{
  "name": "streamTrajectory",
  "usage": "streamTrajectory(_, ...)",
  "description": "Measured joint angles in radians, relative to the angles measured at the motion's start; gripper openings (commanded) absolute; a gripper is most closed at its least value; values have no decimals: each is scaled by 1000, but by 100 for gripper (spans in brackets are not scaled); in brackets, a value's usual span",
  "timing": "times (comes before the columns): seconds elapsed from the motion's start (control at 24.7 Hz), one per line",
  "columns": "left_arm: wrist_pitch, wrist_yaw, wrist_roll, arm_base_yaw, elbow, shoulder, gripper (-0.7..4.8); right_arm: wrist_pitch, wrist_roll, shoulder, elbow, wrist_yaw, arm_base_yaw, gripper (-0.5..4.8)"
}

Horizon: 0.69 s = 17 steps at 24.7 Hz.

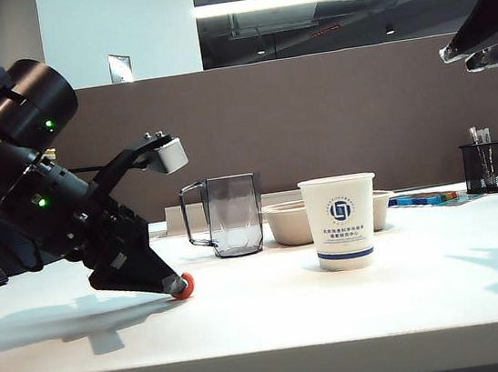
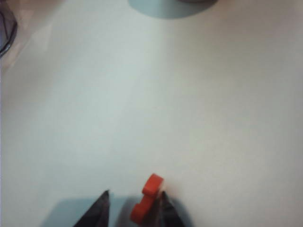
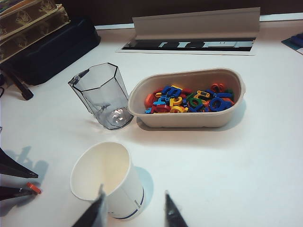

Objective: Pick up the letter "c" and put it in the paper cup.

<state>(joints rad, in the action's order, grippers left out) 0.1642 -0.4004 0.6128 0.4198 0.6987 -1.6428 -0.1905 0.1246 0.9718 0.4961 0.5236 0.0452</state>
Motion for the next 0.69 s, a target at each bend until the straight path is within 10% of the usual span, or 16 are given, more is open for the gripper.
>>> streamTrajectory(0.69, 1, -19, 0, 0, 0, -6, 110, 35, -18, 0, 0, 0, 0, 153)
